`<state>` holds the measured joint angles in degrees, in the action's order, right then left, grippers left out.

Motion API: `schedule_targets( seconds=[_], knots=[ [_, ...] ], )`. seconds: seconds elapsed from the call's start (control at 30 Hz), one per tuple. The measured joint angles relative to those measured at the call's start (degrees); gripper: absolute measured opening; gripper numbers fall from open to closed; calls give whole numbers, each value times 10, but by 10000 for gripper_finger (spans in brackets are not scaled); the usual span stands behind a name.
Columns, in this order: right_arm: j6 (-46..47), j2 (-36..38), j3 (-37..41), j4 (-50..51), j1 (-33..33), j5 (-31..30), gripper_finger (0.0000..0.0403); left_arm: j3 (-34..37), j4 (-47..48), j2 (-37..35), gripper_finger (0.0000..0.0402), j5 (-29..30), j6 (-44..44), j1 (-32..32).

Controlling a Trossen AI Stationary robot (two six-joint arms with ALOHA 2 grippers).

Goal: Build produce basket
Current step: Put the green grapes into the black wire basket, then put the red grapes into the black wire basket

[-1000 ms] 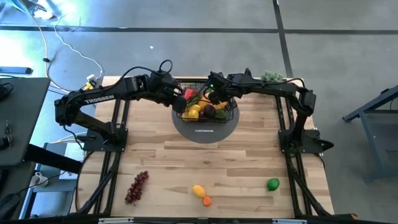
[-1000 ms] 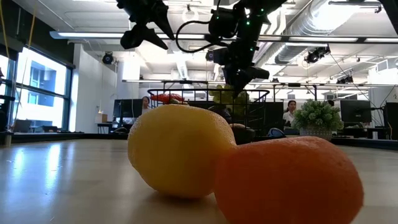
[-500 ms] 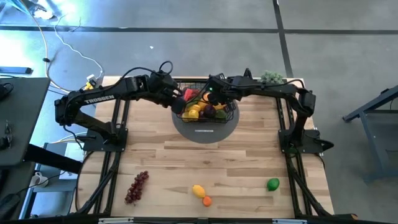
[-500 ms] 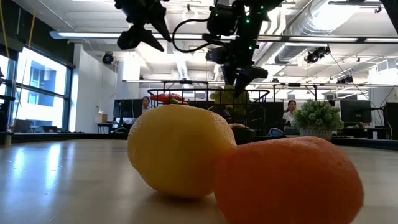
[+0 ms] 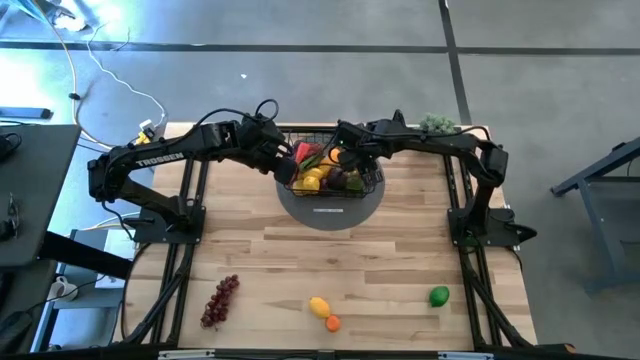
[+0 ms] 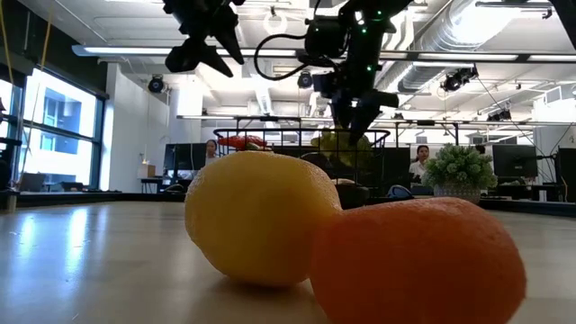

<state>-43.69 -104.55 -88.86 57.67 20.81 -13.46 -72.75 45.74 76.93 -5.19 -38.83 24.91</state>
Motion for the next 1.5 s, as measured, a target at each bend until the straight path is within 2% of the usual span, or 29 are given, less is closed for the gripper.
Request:
schedule_targets(
  seconds=[0.17, 0.43, 0.8, 1.13, 1.33, 1.5],
  knots=[
    [34, 0, 0, -12, 26, -6, 170, 0, 0, 0, 131, 0, 0, 0],
    [48, 0, 0, -56, 19, -68, 171, 0, 0, 0, 131, -1, 0, 0],
    [90, 0, 0, -42, 11, -8, 197, 0, 0, 0, 131, -33, 0, 0],
    [107, 0, 0, -43, 9, -13, 197, 0, 30, 0, 131, -33, 0, -4],
    [137, 0, 0, -39, 2, -13, 197, 0, 90, 0, 131, -31, -1, -37],
    [168, 10, 0, -40, 0, -13, 197, 0, 136, 0, 131, -19, -13, -92]
  ],
)
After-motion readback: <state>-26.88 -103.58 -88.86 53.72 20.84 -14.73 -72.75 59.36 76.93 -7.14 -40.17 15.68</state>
